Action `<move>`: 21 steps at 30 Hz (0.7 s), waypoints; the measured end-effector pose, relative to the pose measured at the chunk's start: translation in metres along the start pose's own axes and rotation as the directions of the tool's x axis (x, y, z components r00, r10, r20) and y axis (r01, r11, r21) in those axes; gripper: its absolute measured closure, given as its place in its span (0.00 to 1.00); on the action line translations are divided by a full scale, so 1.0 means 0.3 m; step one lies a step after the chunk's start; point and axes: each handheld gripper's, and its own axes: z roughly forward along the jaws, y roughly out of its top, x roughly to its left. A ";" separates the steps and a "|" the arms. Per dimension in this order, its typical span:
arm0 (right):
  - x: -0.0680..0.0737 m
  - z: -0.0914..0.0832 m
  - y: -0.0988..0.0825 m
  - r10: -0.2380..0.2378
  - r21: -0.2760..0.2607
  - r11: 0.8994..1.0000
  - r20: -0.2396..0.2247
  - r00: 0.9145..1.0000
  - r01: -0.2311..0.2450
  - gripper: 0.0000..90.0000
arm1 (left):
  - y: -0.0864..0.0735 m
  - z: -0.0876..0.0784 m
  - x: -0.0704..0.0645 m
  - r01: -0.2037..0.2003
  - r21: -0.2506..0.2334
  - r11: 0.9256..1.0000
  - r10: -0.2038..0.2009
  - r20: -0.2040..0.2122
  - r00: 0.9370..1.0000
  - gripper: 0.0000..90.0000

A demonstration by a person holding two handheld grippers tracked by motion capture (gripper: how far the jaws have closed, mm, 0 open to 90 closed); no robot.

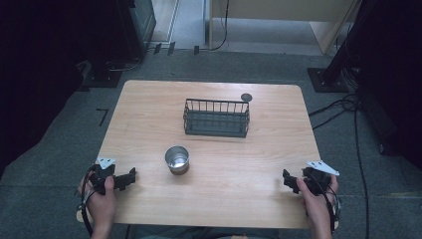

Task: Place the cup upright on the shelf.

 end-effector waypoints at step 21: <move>0.215 0.024 0.129 -0.098 -0.038 0.995 -0.099 0.990 0.094 0.00 | 0.000 0.000 0.000 -0.001 0.000 1.000 0.001 0.000 1.000 0.00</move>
